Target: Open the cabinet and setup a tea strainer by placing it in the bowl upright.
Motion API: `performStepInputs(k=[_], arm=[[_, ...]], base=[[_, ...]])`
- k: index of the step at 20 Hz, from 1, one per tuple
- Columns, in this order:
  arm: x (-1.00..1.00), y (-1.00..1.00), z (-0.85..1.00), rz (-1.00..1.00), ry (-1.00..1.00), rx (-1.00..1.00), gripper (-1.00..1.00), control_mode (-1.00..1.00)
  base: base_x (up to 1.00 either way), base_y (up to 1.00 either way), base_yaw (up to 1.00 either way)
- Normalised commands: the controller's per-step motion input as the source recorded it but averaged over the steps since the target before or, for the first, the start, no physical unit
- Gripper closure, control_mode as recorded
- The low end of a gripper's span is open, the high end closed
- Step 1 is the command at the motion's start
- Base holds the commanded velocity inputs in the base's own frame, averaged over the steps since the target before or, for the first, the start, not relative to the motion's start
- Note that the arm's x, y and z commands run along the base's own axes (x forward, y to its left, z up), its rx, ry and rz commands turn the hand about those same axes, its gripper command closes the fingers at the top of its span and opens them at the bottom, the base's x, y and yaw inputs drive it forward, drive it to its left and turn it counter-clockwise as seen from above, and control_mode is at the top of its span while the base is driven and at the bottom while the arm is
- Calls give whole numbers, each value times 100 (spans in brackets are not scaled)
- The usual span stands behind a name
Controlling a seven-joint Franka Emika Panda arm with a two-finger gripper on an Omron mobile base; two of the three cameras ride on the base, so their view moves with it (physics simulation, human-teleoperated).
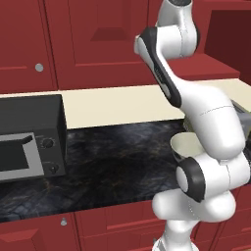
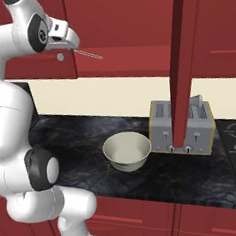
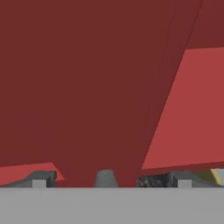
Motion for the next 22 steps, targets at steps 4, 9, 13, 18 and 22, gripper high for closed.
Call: performStepInputs(k=[4,9,13,18,22], arm=[[11,0,-10,4,-1,0,-100,-100],[18,1,-14,0,7,0,-100,-100],[9,0,-4,0,6,0,-100,-100],[2,1,-10,0,3,0,-100,-100],[0,0,-23,0,0,0,-100,-100]], base=[[0,0,0],[0,0,0],[0,0,0],[0,0,0],[0,0,0]])
